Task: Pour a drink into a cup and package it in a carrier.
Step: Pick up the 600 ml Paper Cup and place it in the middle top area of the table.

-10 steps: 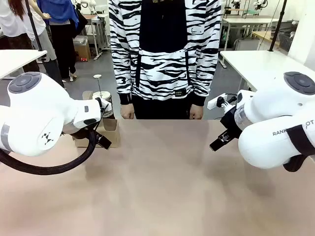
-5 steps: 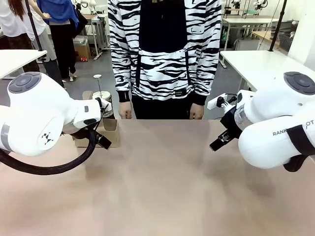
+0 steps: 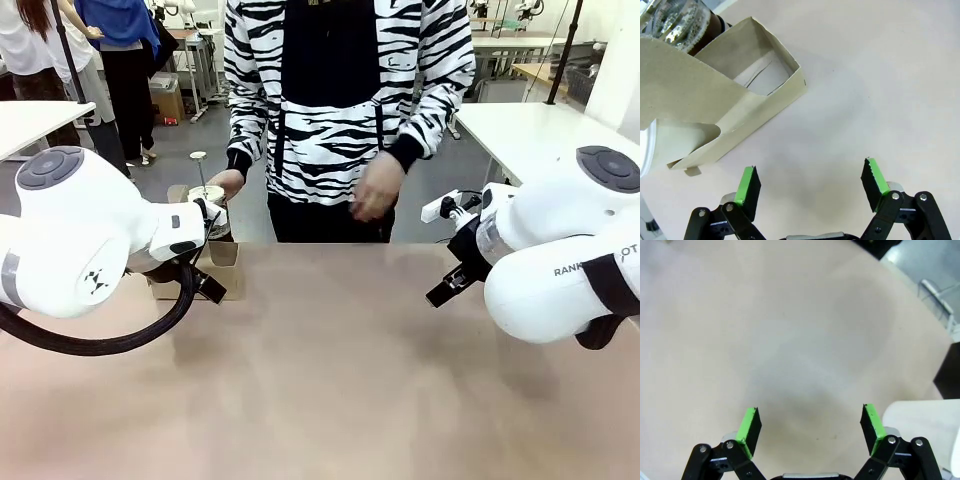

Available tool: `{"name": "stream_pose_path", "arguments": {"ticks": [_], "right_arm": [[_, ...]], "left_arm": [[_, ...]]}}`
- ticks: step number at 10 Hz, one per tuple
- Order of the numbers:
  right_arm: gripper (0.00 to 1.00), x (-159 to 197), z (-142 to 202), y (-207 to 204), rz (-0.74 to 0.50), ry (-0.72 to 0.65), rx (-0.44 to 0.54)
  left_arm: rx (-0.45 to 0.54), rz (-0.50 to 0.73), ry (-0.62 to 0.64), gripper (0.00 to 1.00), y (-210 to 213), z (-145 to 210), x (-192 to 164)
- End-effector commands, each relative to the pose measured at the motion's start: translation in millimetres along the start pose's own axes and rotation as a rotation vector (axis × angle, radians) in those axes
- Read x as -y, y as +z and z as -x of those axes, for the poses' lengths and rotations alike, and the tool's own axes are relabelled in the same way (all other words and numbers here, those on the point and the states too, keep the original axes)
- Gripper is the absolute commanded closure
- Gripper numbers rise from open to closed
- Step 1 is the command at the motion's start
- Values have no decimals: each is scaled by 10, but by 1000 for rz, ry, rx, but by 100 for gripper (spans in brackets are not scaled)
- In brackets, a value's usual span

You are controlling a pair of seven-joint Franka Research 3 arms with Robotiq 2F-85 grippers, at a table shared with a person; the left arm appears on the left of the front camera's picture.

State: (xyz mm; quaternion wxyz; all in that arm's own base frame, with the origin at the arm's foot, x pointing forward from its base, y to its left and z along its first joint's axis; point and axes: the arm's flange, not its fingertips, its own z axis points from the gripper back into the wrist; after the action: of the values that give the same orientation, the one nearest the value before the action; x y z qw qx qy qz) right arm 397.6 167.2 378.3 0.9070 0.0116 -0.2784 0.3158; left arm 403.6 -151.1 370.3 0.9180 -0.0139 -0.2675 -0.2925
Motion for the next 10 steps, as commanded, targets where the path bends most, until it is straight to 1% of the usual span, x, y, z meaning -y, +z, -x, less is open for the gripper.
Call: {"name": "stream_pose_path", "arguments": {"ticks": [1,2,3,4,5,6,7,8,9,10], "right_arm": [[0,232,-284,496,-21,-25,22],[0,401,-445,890,-59,-23,48],[0,555,-461,1169,-75,-9,80],[0,812,-400,1414,-129,-16,120],[0,1182,-203,1621,-212,20,206],[0,1474,8,1692,-259,27,255],[0,1810,277,1666,-310,38,319],[0,2071,514,1560,-379,63,392],[0,2294,731,1394,-470,123,489],[0,2421,882,1197,-499,128,528]], "left_arm": [[0,0,0,0,0,0,1],[0,0,0,0,0,0,1],[0,0,0,0,0,0,1],[0,0,0,0,0,0,1],[0,0,0,0,0,0,1],[0,0,0,0,0,0,1],[0,0,0,0,0,0,1],[0,0,0,0,0,0,1],[0,0,0,0,0,0,1],[0,0,0,0,0,0,1]]}}
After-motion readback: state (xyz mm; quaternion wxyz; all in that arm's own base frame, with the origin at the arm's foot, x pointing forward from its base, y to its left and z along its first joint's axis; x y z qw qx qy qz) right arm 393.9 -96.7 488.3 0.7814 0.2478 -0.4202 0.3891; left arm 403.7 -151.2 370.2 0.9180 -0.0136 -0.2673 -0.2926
